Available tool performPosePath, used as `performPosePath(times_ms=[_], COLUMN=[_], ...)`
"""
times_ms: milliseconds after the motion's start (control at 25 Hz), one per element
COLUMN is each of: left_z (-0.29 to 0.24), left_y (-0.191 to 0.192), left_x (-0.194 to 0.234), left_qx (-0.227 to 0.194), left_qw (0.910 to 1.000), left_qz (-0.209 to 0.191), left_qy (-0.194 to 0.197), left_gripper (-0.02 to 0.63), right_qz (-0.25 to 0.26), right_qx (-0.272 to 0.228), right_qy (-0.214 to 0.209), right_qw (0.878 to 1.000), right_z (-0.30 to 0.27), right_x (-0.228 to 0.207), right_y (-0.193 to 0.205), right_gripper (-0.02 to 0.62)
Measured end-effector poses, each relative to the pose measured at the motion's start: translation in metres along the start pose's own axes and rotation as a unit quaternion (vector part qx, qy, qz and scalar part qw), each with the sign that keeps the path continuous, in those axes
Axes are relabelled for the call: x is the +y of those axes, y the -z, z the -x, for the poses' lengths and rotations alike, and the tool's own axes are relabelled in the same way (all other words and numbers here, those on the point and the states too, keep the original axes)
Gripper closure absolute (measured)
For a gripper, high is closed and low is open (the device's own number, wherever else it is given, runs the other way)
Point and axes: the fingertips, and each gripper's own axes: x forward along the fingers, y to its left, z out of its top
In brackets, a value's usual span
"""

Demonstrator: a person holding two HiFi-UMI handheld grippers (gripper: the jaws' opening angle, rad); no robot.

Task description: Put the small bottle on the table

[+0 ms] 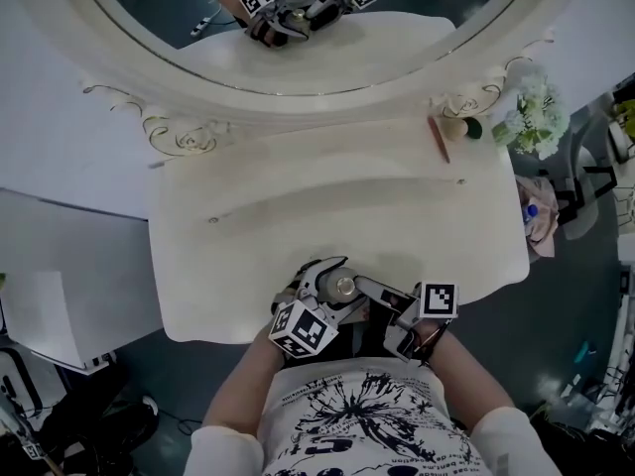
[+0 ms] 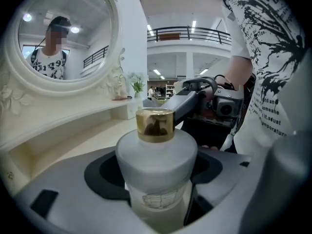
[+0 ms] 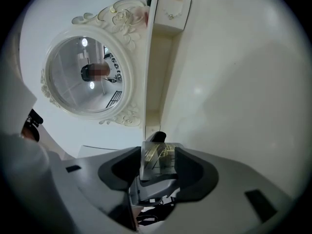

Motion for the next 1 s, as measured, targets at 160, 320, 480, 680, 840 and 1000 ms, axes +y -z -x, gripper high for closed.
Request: performPosePath(times_ms=[160, 320, 480, 680, 840, 1000], left_z=[-0.007, -0.012, -0.014, -0.012, -0.009, 0.004], left_y=[0.003, 0.007, 0.007, 0.008, 0.003, -0.021], left_x=[0.001, 0.001, 0.002, -0.003, -0.003, -0.001], left_qx=[0.005, 0.011, 0.012, 0.010, 0.011, -0.021], left_qw=[0.9999, 0.9998, 0.9999, 0.9995, 0.9992, 0.9996], left_qz=[0.011, 0.016, 0.008, 0.018, 0.022, 0.015], left_qy=[0.003, 0.002, -0.002, 0.025, 0.031, 0.012], left_gripper=[0.253, 0.253, 0.253, 0.253, 0.253, 0.253], right_qz=[-0.009, -0.008, -0.004, 0.015, 0.014, 0.032], right_qx=[-0.012, -0.023, -0.023, -0.011, -0.022, -0.046], right_qy=[0.010, 0.017, 0.013, 0.016, 0.010, -0.003], right_qw=[1.000, 1.000, 1.000, 1.000, 1.000, 0.998], right_z=[0.003, 0.004, 0.004, 0.001, 0.001, 0.004], right_x=[-0.006, -0.012, -0.010, -0.010, -0.003, 0.016], right_y=[-0.005, -0.009, -0.009, -0.006, -0.008, -0.018], right_gripper=[0.373, 0.393, 0.391, 0.394, 0.406, 0.407])
